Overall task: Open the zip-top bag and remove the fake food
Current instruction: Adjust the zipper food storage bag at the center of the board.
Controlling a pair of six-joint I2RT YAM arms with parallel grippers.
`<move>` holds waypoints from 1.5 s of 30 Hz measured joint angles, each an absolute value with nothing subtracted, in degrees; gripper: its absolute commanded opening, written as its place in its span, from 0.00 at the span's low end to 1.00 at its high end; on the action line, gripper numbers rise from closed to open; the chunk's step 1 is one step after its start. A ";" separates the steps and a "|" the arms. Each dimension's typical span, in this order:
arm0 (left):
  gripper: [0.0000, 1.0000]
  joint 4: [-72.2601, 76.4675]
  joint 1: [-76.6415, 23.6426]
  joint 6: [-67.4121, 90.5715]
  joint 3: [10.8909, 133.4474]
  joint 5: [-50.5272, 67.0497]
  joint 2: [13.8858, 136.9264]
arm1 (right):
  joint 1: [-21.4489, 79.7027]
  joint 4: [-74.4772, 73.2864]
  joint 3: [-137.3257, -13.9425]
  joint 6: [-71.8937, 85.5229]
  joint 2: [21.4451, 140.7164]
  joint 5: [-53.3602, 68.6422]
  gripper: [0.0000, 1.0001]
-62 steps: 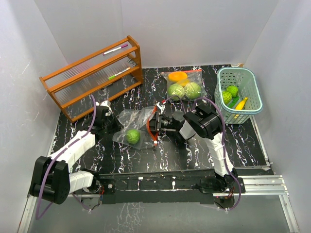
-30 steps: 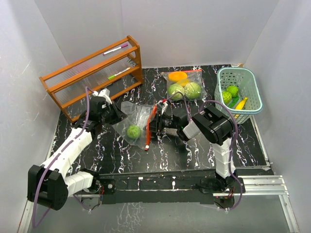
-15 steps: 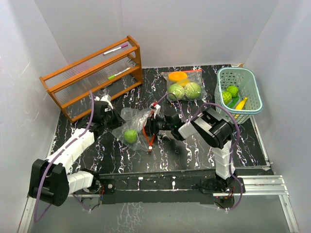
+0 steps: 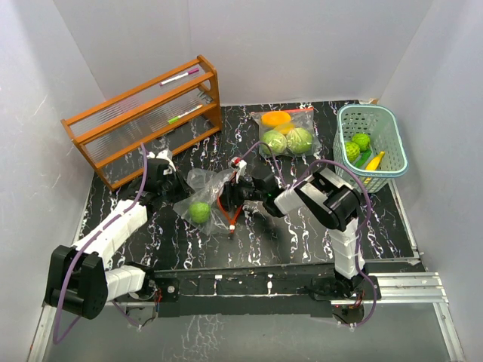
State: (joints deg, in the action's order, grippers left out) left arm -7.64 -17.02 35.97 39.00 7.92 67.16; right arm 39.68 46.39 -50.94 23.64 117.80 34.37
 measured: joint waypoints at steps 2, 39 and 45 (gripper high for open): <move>0.00 -7.51 -17.02 35.99 39.00 7.97 67.20 | 39.70 47.37 -50.74 24.45 117.80 34.92 0.89; 0.00 -11.92 -17.41 39.24 44.60 12.73 60.47 | 33.36 72.12 -42.92 46.94 121.40 46.61 0.53; 0.00 -12.23 -17.41 38.81 49.28 12.80 58.87 | 34.13 59.37 -43.51 35.35 116.64 41.17 0.23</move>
